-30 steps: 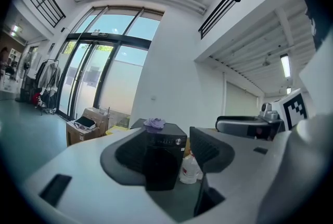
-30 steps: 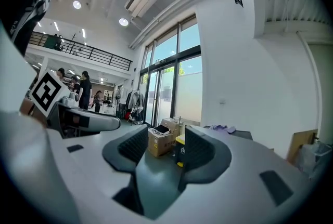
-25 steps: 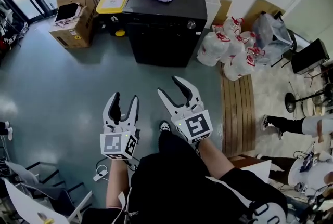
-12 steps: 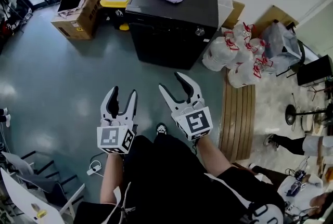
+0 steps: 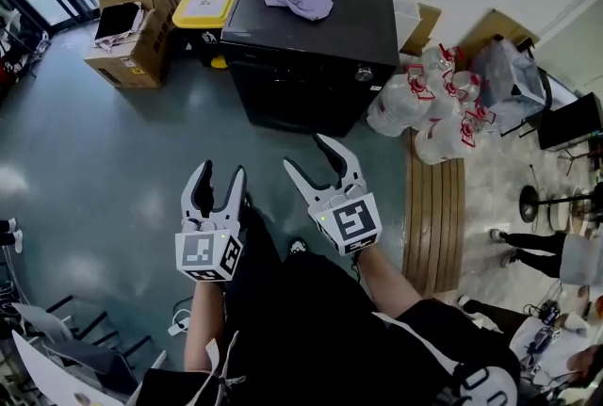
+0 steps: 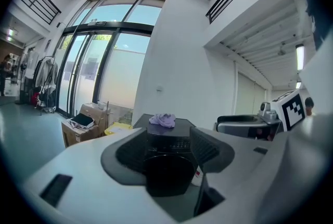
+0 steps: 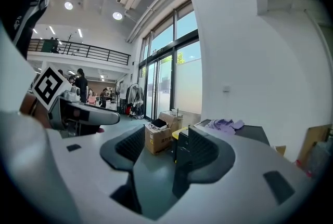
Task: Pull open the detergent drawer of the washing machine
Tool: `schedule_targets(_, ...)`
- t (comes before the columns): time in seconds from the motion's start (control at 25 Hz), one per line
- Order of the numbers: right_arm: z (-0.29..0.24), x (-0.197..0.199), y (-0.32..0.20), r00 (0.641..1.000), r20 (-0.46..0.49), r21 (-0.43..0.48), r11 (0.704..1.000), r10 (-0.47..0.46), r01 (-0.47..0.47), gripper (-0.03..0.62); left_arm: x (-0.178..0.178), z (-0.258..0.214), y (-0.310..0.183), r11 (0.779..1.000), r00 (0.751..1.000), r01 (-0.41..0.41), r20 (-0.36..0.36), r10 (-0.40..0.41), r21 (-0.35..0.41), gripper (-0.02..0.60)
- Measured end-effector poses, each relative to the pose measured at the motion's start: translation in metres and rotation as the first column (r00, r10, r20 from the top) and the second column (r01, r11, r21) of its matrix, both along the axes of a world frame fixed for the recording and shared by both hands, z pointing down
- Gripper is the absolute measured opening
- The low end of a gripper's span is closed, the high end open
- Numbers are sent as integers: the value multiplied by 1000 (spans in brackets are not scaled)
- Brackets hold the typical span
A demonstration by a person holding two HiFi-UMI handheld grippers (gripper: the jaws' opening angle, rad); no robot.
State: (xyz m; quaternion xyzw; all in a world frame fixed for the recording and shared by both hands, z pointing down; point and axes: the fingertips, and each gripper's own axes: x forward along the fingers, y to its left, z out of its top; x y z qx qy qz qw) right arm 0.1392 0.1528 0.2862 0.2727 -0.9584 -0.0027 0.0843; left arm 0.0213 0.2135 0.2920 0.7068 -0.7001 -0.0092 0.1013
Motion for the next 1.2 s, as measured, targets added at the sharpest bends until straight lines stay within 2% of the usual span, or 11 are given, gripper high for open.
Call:
schedule_targets(0.36,12,-63,-77,996,-17,-34,995,91,-91,261,-66,5,-89,995,995,-102,-8,102,-11,249)
schedule_targets(0.6,27,-97,-111,983,-46,-83,980,180,-183,259,-101,15,-141,978,978,-206,-28,205,-42,249)
schedule_targets(0.88,65,-131,-146,960,-86,-176,945,265,-276,259,-139,42,-185,955,958,-284,-66,279,-84,249)
schedule_targets(1.2,113,-158,-174,932,-140,-221,907,335,-359,259,-176,93,-216,924,937,-349,-82,340,-154,249)
